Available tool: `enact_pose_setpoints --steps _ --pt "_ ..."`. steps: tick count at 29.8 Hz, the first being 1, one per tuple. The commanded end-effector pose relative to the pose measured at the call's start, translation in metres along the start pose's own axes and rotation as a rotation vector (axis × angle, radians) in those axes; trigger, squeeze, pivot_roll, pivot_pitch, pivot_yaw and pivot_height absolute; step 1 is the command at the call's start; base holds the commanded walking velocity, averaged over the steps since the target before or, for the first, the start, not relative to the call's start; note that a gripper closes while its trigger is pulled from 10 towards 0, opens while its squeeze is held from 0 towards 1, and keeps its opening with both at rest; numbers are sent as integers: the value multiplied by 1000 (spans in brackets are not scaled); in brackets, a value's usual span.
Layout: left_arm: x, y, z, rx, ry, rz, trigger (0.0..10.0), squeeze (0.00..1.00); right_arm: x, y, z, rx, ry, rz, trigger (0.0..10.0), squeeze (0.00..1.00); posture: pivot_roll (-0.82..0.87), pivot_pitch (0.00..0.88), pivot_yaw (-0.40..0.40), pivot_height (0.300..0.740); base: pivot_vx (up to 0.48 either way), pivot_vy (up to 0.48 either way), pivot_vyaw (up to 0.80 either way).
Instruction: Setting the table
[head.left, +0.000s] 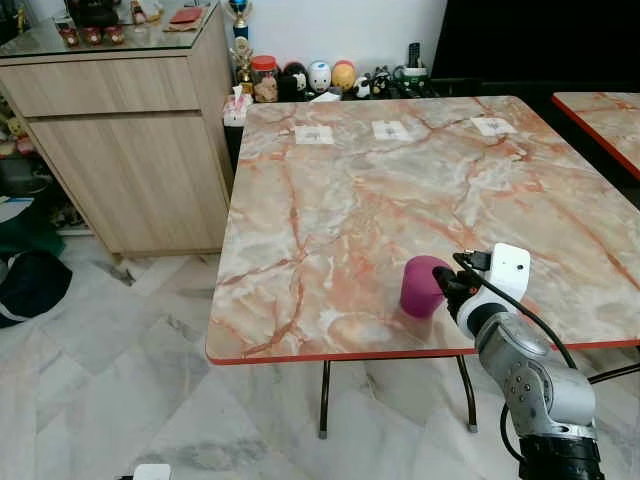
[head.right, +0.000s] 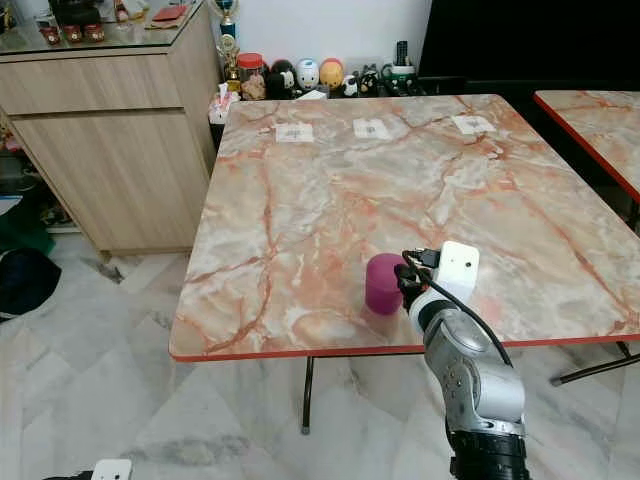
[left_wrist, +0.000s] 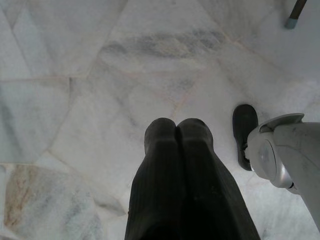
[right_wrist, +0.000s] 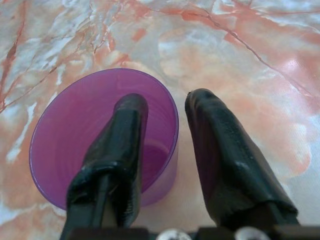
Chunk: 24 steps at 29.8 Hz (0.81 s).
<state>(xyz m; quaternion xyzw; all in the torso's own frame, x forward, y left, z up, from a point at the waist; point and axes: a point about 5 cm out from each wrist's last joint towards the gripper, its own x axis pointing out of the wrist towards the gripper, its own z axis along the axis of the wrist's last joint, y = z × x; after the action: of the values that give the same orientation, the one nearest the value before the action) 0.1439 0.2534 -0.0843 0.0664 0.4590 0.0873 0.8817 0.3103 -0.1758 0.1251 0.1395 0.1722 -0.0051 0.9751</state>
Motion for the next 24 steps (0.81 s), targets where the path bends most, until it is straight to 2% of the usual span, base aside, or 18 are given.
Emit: enact_pose_setpoints --steps 1,21,23,24 --pt "-1 -1 -5 2 22 0 10000 0 0 -1 -3 3 10 -8 0 0 4 20 -2 740 0 0 0" --pt "-1 -2 -7 6 30 -1 10000 0 0 0 -5 6 11 -15 0 0 6 19 -2 740 0 0 0" --pt "-1 -2 -7 5 30 0 10000 0 1 1 -3 11 -17 -20 0 0 6 18 -2 740 0 0 0" --pt "-1 -2 -6 5 29 1 10000 0 0 2 2 11 -71 -18 0 0 6 19 -3 740 0 0 0"
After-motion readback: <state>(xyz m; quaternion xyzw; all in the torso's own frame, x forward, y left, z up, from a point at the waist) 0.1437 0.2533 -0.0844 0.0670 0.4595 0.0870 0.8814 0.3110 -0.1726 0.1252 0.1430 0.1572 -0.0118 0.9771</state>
